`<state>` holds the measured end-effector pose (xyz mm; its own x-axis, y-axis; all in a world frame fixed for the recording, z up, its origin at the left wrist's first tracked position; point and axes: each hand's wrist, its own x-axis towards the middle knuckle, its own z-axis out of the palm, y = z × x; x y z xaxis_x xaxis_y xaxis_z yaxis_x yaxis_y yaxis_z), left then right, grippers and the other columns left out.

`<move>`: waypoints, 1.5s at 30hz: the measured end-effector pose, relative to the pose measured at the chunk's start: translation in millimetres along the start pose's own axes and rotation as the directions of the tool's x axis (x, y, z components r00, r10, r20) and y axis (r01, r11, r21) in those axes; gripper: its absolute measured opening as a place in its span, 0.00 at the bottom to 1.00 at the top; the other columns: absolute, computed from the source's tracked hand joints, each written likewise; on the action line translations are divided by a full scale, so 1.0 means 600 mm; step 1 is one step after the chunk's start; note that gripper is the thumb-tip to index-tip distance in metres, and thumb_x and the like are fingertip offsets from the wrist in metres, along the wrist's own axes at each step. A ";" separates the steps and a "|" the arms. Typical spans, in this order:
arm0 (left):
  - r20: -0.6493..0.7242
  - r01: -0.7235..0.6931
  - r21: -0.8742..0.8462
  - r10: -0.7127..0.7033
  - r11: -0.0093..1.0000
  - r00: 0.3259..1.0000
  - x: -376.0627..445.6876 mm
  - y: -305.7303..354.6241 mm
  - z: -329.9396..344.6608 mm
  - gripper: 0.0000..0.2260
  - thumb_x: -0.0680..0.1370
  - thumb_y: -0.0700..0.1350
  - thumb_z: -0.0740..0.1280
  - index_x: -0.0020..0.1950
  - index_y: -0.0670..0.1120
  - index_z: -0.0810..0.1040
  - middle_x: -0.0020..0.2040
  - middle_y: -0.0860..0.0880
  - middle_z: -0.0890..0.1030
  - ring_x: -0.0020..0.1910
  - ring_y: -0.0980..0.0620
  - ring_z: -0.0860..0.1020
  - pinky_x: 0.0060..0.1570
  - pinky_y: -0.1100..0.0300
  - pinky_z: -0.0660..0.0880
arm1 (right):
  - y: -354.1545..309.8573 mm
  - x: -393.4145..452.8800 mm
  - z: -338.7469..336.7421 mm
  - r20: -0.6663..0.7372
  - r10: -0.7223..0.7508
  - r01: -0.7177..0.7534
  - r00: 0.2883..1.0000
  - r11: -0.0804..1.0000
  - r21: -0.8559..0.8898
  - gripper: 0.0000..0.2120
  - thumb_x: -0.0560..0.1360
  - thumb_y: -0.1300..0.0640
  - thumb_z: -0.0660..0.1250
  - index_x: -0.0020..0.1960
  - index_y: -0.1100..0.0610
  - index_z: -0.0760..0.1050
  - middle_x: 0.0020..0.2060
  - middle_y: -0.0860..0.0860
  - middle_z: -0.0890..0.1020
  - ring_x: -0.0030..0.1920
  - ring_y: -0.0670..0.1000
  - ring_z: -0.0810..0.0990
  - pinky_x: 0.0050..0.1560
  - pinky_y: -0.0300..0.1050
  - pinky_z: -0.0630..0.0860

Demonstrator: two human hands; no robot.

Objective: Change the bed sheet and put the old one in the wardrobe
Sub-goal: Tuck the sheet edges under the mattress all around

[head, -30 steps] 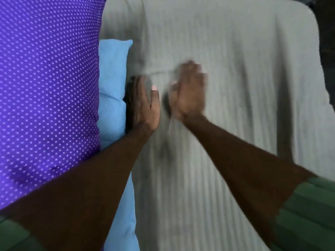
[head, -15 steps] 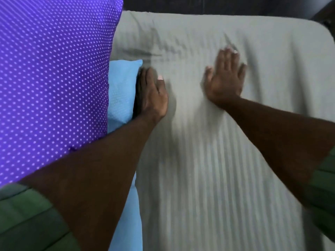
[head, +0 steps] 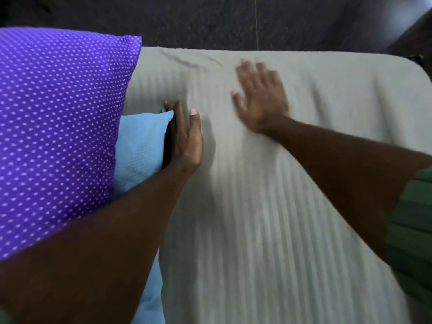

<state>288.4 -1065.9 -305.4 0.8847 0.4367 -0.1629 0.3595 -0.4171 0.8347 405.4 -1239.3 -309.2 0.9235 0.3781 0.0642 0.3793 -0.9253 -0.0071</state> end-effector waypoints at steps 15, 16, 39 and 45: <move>0.309 0.003 0.425 -0.149 0.905 0.939 0.068 0.047 -0.018 0.30 0.82 0.43 0.61 0.83 0.47 0.53 0.84 0.43 0.45 0.83 0.44 0.44 0.81 0.53 0.45 | 0.057 0.009 -0.001 -0.014 0.301 -0.300 0.954 0.953 0.034 0.32 0.83 0.42 0.44 0.83 0.54 0.55 0.83 0.56 0.57 0.82 0.60 0.55 0.80 0.60 0.51; 0.366 -0.001 0.459 -0.188 0.889 0.911 0.064 0.042 -0.025 0.34 0.82 0.41 0.60 0.85 0.50 0.47 0.84 0.46 0.38 0.83 0.46 0.39 0.81 0.53 0.44 | 0.091 -0.004 -0.006 0.001 0.386 -0.386 0.922 0.922 0.027 0.32 0.83 0.42 0.43 0.83 0.55 0.53 0.83 0.56 0.55 0.82 0.61 0.53 0.81 0.62 0.49; 0.483 -0.372 0.408 0.149 0.834 0.863 -0.098 0.160 0.180 0.32 0.80 0.45 0.67 0.82 0.53 0.60 0.84 0.49 0.54 0.82 0.48 0.54 0.79 0.48 0.57 | 0.361 -0.166 -0.038 0.027 0.382 -0.383 0.924 0.924 0.001 0.29 0.83 0.47 0.52 0.81 0.57 0.58 0.81 0.57 0.62 0.79 0.60 0.61 0.78 0.59 0.57; 0.485 -0.409 0.441 0.171 0.799 0.857 -0.141 0.234 0.281 0.32 0.78 0.45 0.67 0.81 0.50 0.60 0.84 0.47 0.52 0.82 0.45 0.54 0.77 0.45 0.60 | 0.352 -0.184 -0.031 -0.132 0.525 -0.523 0.841 0.851 0.047 0.27 0.82 0.44 0.54 0.75 0.58 0.66 0.74 0.58 0.70 0.75 0.60 0.66 0.76 0.58 0.60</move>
<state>314.0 -1296.1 -263.0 0.9641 -0.0839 -0.2521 0.0561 -0.8632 0.5017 382.5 -1477.3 -299.2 0.9682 -0.1714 0.1822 -0.1579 -0.9837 -0.0864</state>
